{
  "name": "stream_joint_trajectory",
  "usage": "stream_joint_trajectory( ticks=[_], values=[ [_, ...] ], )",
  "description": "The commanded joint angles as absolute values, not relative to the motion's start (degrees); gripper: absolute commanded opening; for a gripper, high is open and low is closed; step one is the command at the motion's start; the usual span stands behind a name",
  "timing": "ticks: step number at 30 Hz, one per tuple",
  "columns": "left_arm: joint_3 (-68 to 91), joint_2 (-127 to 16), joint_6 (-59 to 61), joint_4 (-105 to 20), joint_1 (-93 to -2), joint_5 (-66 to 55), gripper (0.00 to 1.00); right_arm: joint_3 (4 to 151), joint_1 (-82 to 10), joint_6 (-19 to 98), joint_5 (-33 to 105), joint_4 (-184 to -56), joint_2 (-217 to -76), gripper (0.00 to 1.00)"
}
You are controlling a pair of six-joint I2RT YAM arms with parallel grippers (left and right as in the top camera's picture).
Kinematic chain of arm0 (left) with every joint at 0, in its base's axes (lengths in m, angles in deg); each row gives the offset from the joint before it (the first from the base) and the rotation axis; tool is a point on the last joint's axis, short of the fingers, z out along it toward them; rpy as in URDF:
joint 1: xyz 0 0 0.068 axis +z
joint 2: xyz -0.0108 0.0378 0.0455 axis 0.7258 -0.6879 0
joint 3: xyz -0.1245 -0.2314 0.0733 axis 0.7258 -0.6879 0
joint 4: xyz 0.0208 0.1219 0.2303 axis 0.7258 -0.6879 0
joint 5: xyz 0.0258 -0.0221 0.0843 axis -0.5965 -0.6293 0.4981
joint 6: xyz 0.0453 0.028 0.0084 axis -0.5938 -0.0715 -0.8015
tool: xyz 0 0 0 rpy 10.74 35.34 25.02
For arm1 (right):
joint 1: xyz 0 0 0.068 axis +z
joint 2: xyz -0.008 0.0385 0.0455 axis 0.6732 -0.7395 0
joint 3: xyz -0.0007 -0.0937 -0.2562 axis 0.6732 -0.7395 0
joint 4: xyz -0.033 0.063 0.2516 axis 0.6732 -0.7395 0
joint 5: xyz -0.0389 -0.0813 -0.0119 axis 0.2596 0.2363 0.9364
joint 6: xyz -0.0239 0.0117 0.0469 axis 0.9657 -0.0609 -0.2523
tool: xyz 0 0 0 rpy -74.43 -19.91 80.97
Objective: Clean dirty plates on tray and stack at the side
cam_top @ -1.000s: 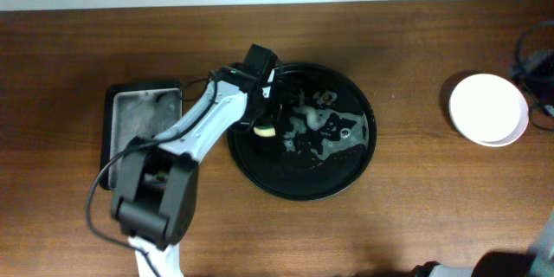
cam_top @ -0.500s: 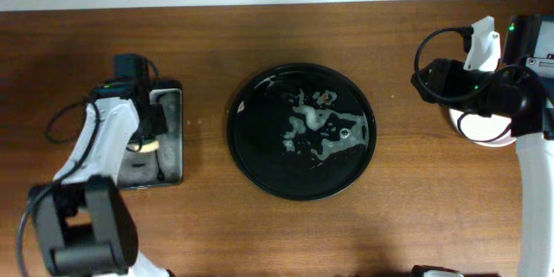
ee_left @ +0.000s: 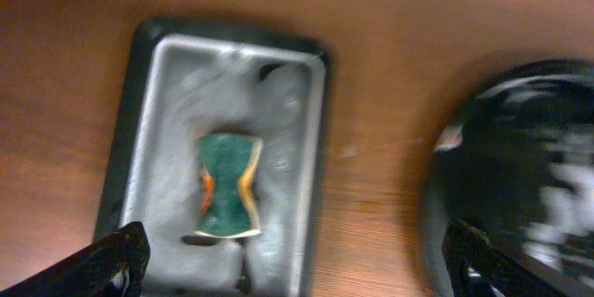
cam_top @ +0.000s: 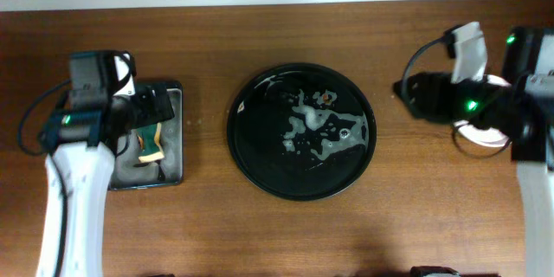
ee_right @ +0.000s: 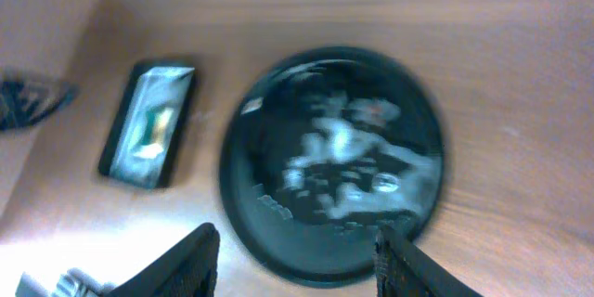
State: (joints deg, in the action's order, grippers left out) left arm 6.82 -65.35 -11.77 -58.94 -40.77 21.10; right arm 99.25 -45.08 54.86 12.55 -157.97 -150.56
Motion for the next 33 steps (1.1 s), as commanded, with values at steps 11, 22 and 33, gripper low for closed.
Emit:
stream_joint_trajectory(
  ticks=[11,22,33],
  values=[
    [7.54,-50.12,-11.48,-66.15,-40.47,14.69,0.99,99.36,-32.2,52.39,13.84,-156.54,-145.21,0.99],
    [7.54,-50.12,-11.48,-66.15,-40.47,14.69,0.99,76.15,-32.31,65.48,43.88,-140.52,-121.38,0.99],
    [7.54,-50.12,-11.48,-66.15,-40.47,14.72,0.99,15.89,-40.51,65.27,43.04,-106.62,-76.25,0.99]
  ],
)
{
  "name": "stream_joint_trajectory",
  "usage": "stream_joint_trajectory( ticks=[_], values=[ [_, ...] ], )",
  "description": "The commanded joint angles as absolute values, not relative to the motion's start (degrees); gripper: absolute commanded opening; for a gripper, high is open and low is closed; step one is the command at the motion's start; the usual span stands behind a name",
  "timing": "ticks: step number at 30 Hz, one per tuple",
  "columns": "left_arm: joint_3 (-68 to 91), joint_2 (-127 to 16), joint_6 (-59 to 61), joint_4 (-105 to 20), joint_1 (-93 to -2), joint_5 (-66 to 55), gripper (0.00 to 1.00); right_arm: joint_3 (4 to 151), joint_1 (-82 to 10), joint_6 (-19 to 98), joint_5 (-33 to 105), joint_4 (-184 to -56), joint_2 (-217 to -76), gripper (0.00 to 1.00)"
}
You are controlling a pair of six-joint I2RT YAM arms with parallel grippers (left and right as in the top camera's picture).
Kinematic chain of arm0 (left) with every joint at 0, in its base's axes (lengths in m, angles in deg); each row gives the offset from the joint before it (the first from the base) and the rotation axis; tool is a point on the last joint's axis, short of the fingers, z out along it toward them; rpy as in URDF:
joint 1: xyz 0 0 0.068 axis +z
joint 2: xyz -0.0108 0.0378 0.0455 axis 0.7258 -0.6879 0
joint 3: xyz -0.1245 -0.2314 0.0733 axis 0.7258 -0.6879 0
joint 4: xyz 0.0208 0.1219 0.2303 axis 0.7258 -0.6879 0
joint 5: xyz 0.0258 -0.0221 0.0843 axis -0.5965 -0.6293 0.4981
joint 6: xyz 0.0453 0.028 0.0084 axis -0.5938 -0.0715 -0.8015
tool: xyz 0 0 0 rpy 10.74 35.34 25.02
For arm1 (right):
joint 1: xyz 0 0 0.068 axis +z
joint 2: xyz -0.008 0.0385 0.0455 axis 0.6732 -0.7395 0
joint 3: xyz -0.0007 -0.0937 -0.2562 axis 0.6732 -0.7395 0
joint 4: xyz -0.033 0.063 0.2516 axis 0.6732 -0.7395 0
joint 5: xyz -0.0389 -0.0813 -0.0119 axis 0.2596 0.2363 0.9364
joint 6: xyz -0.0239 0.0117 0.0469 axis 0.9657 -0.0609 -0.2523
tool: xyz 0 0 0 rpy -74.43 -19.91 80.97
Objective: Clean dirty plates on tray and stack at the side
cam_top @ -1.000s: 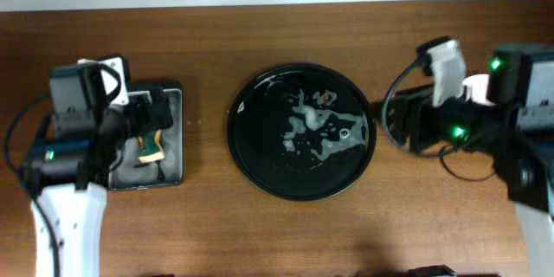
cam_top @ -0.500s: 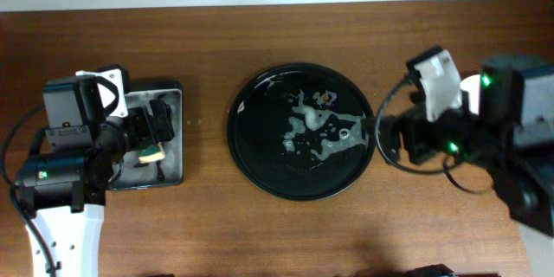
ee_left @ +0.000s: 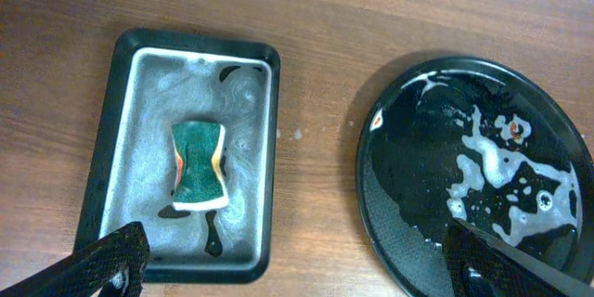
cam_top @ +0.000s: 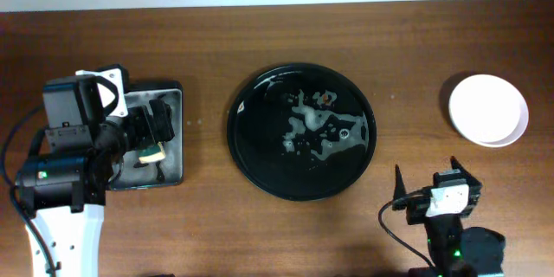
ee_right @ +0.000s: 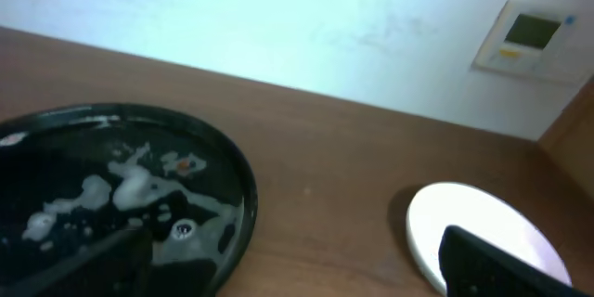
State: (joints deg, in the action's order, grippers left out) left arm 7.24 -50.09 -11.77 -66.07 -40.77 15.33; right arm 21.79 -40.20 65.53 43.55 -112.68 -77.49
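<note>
A round black tray [cam_top: 300,131], smeared with white foam and an orange speck, lies mid-table; no plate rests on it. At the right sits one white plate [cam_top: 487,109], also seen in the right wrist view as the white plate [ee_right: 469,227]. A green sponge [ee_left: 198,165] lies in a small wet metal tray [ee_left: 122,162] on the left. My left gripper [cam_top: 157,119] hovers open over that metal tray, empty. My right gripper [cam_top: 428,183] is open and empty near the table's front edge, facing the black tray [ee_right: 121,186] and the plate.
Bare brown wood surrounds the black tray. A white wall runs behind the table's far edge, with a small wall panel [ee_right: 531,30] at the right. My left arm's cable loops at the far left.
My right arm has moved from above the white plate at the right to the front right edge, uncovering the plate. My left gripper sits higher over the sponge tray, still open.
</note>
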Motion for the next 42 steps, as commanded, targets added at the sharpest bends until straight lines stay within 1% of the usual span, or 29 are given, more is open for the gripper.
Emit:
stream_joint_trajectory(
  ticks=[1,2,3,20,22,24,25,27,28,30,33,35,37,39,42],
  values=[
    [7.54,-50.12,-11.48,-66.15,-40.47,14.72,0.99,12.18,-40.51,65.27,43.02,-100.94,-76.25,0.99],
    [7.54,-50.12,-11.48,-66.15,-40.47,14.72,0.99,7.61,-40.51,65.27,43.0,-93.57,-76.25,0.99],
    [7.54,-50.12,-11.48,-66.15,-40.47,14.72,0.99,5.4,-40.51,65.27,43.0,-90.43,-76.25,0.99],
    [7.24,-48.61,-11.53,-66.17,-40.86,14.98,0.99,4.24,-40.46,65.27,43.02,-91.61,-76.27,0.99],
    [5.45,-45.37,-12.12,-64.47,-40.9,20.31,0.99,4.24,-40.46,65.27,43.02,-91.61,-76.27,0.99],
    [-3.34,-38.31,-12.12,-53.5,-41.04,20.75,0.99,4.24,-40.46,65.27,43.02,-91.59,-76.27,0.98],
    [-12.35,-32.0,-12.12,-42.68,-41.76,20.73,0.99,4.24,-40.46,65.27,43.02,-91.61,-76.27,0.99],
    [-27.27,-20.89,-12.14,-28.52,-41.93,20.79,0.99,4.24,-40.46,65.27,43.02,-91.61,-76.27,0.99],
    [-34.38,-15.34,-12.14,-23.25,-41.93,20.79,0.99,4.24,-40.46,65.27,43.02,-91.61,-76.27,0.99],
    [-43.49,-6.25,-12.12,-17.52,-42.02,20.75,0.99,4.24,-40.46,65.27,43.02,-91.61,-76.27,0.99],
    [-54.57,10.62,-12.12,-15.66,-42.52,21.23,0.99,4.24,-40.46,65.27,43.02,-91.61,-76.27,0.99],
    [-58.44,16.04,-12.12,-15.12,-42.59,21.43,0.99,4.24,-40.46,65.27,43.02,-91.61,-76.27,0.99],
    [-61.46,15.85,-12.12,-12.98,-42.78,21.84,0.99,4.24,-40.46,65.27,43.02,-91.59,-76.27,0.99],
    [-66.92,15.85,-12.14,-8.28,-42.78,22.52,0.99,4.24,-40.46,65.27,43.02,-91.61,-76.27,0.99],
    [-67.8,15.85,-12.14,-12.17,-43.85,26.06,0.99,4.24,-40.46,65.27,43.02,-91.61,-76.27,0.99]
  ],
)
